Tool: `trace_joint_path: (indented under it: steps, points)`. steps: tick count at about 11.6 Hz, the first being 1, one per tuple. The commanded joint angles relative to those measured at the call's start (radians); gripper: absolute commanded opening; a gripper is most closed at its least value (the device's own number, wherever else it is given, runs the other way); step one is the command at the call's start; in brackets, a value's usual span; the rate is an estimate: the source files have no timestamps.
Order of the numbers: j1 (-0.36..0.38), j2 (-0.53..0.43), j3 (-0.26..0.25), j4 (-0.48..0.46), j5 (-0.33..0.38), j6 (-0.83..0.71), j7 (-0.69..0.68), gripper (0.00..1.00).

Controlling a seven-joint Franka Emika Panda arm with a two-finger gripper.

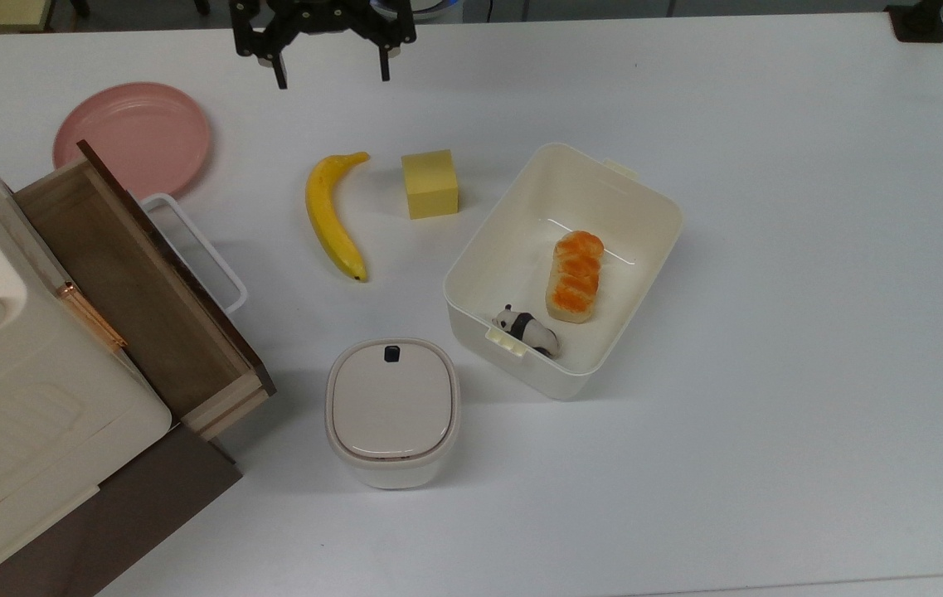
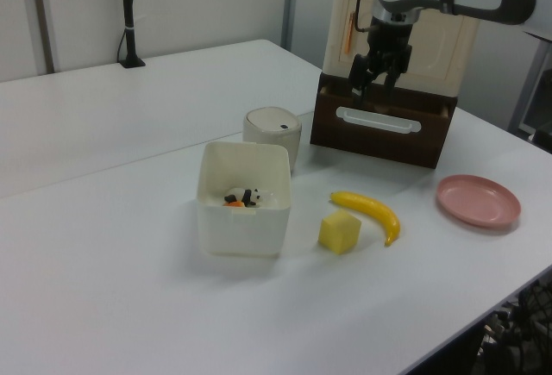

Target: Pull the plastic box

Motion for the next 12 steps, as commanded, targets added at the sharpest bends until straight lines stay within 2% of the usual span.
trace_joint_path:
  steps: [1,3,4,6,7,10,12]
  points:
    - [-0.029,-0.002,-0.006,0.006,0.012,-0.012,0.138,1.0]
    - [0.006,0.011,-0.061,0.037,0.013,-0.012,0.139,1.0]
    - [0.046,0.012,-0.104,0.04,0.012,-0.012,0.137,1.0]
    - [0.055,0.01,-0.112,0.043,0.012,-0.018,0.134,1.0]
    - [0.049,0.011,-0.099,0.051,0.013,-0.021,0.131,1.0]
    - [-0.014,0.005,0.018,0.051,0.013,-0.023,0.129,1.0]
    - [-0.044,0.005,0.073,0.051,0.015,-0.023,0.137,1.0]
